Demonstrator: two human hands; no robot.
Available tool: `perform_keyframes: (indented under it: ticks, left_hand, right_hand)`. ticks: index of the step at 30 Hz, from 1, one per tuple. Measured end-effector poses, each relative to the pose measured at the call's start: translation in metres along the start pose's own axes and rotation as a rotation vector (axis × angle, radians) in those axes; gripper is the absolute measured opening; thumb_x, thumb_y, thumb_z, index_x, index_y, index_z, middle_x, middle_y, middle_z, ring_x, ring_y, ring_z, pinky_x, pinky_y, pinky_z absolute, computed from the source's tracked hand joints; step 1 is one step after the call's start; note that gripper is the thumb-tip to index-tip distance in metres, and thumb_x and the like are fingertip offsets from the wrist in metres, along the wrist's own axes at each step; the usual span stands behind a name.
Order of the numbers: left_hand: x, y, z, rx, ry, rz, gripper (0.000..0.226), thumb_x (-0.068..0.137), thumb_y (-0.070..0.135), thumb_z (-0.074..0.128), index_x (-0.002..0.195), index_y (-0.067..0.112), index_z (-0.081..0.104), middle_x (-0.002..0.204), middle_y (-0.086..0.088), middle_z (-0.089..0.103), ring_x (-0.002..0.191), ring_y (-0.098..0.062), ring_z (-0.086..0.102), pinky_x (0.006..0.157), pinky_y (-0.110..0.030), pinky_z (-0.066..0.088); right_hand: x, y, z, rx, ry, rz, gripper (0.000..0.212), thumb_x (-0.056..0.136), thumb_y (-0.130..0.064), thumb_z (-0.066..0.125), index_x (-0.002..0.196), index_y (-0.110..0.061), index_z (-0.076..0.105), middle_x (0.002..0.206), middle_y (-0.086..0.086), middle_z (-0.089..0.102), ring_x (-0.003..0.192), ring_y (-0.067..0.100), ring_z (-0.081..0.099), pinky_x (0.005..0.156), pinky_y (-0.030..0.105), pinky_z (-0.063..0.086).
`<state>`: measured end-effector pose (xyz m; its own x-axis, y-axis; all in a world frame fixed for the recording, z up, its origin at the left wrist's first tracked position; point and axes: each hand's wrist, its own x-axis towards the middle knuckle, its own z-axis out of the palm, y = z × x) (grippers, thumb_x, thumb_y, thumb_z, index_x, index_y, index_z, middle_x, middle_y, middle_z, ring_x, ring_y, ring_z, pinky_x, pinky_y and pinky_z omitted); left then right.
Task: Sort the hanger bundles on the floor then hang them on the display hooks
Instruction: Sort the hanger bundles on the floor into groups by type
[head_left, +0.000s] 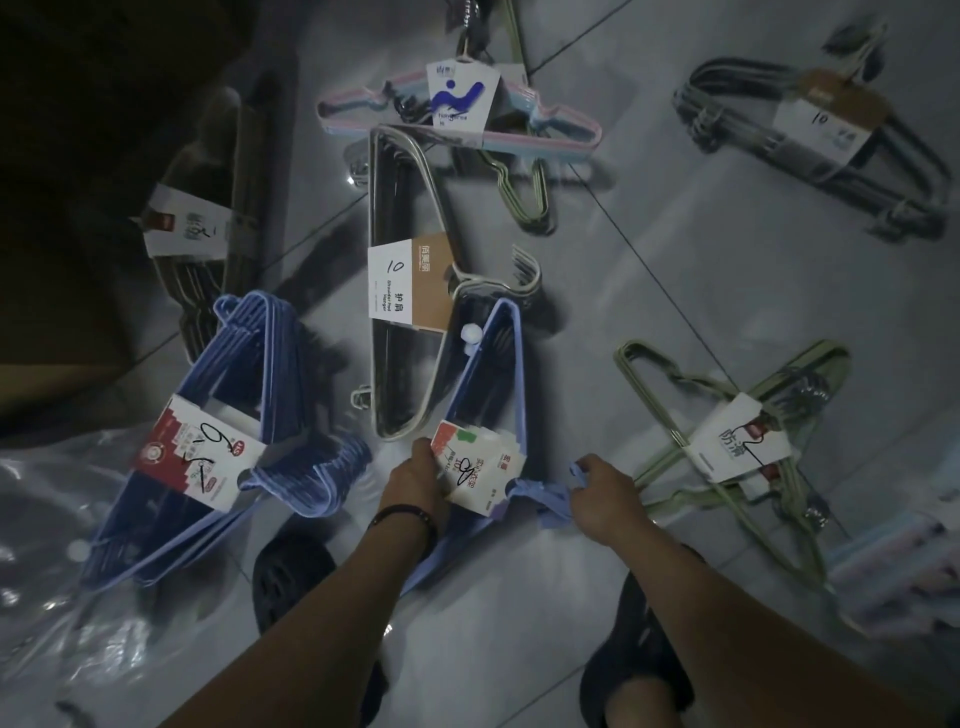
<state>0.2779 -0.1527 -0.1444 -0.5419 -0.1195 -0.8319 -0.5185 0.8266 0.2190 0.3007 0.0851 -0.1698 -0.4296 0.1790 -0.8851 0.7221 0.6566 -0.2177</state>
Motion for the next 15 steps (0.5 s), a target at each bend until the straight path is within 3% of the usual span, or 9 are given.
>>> perform_keyframes:
  ticks: [3,7,9,12,13,15]
  left_hand:
    - [-0.001,0.002,-0.004,-0.061,-0.051,-0.04,0.047,0.09,0.015,0.066,0.132,0.018,0.044,0.126,-0.01,0.063,0.111,-0.029,0.061,0.093,-0.036,0.049]
    - [-0.022,0.004,-0.013,-0.294,-0.069,-0.031,0.048,0.086,0.015,0.072,0.128,0.022,0.05,0.123,-0.003,0.068,0.104,-0.022,0.062,0.083,-0.031,0.046]
    - [-0.042,0.003,-0.02,-0.494,-0.06,-0.019,0.039,0.091,0.03,0.071,0.125,0.021,0.055,0.122,0.001,0.07,0.104,-0.02,0.065,0.081,-0.03,0.048]
    - [-0.08,0.014,-0.05,-0.783,-0.116,-0.01,0.06,0.089,0.075,0.052,0.114,0.022,0.066,0.115,0.006,0.075,0.107,-0.017,0.069,0.092,-0.041,0.054]
    - [-0.091,0.02,-0.061,-0.863,-0.148,0.017,0.064,0.093,0.077,0.042,0.109,0.021,0.069,0.108,0.009,0.076,0.101,-0.013,0.07,0.088,-0.039,0.055]
    - [-0.1,0.022,-0.078,-0.961,-0.189,0.045,0.06,0.108,0.057,0.021,0.111,0.022,0.069,0.099,0.01,0.079,0.093,-0.007,0.073,0.081,-0.028,0.055]
  right_hand:
    - [-0.006,0.004,-0.004,0.009,-0.019,-0.063,0.021,0.098,-0.007,0.057,0.119,-0.011,0.058,0.11,0.011,0.065,0.092,0.024,0.062,0.072,0.025,0.046]
    - [-0.032,0.007,-0.016,0.086,0.099,-0.227,0.006,0.104,-0.007,0.053,0.103,-0.012,0.053,0.093,0.007,0.062,0.077,0.015,0.058,0.055,0.017,0.043]
    - [-0.052,0.006,-0.026,0.176,0.154,-0.279,0.005,0.106,-0.012,0.054,0.101,-0.013,0.055,0.089,0.003,0.061,0.075,0.009,0.058,0.053,0.01,0.045]
    - [-0.084,0.007,-0.045,0.193,0.22,-0.354,0.006,0.104,-0.023,0.06,0.106,-0.022,0.054,0.096,-0.006,0.061,0.085,0.002,0.061,0.057,0.01,0.048]
    - [-0.095,0.007,-0.052,0.194,0.248,-0.386,0.011,0.102,-0.025,0.063,0.107,-0.025,0.053,0.096,-0.007,0.061,0.086,0.003,0.062,0.058,0.013,0.049]
    - [-0.116,0.006,-0.061,0.205,0.332,-0.43,0.019,0.099,-0.026,0.068,0.102,-0.027,0.05,0.091,-0.006,0.06,0.08,0.004,0.06,0.06,0.016,0.049]
